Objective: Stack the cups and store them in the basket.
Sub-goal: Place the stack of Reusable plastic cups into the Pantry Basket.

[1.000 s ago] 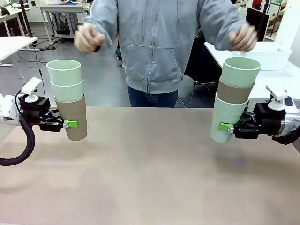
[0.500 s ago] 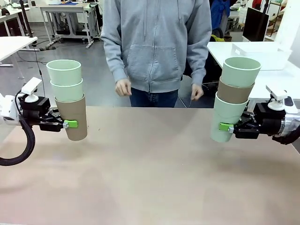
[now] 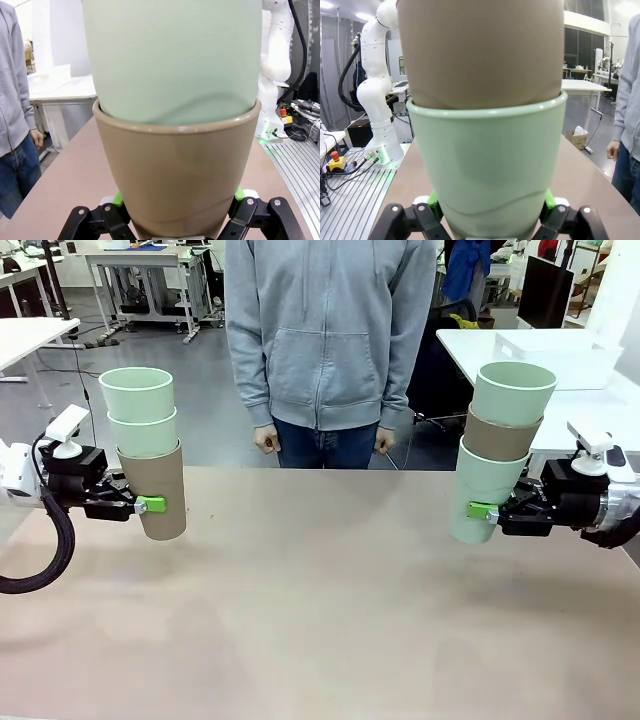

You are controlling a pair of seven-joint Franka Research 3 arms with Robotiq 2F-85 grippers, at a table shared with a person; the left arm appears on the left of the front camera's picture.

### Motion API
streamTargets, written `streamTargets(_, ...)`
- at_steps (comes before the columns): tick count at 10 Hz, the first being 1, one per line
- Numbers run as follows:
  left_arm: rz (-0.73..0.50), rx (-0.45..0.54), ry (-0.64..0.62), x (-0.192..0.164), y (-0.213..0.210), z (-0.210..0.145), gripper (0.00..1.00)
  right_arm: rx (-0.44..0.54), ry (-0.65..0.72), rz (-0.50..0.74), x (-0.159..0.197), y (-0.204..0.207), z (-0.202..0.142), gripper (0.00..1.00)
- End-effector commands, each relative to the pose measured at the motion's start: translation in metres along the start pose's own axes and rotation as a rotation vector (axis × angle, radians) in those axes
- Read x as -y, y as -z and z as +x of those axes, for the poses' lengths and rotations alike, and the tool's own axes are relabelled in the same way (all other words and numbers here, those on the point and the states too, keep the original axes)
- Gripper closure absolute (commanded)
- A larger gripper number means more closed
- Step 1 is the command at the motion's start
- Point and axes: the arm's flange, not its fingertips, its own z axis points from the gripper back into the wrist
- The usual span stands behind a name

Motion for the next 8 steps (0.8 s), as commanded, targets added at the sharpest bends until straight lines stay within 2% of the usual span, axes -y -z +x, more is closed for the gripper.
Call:
streamTargets(1,-0.004,0.007,0.013,-0.0007,-0.0003,0.006,0.15,0.004,-0.009,0.001,-0.0001,0.0003,0.0038,0.16)
streamTargets(8,-0.004,0.007,0.013,-0.0007,-0.0003,0.006,0.15,0.004,-0.009,0.001,-0.0001,0.0003,0.0038,0.16)
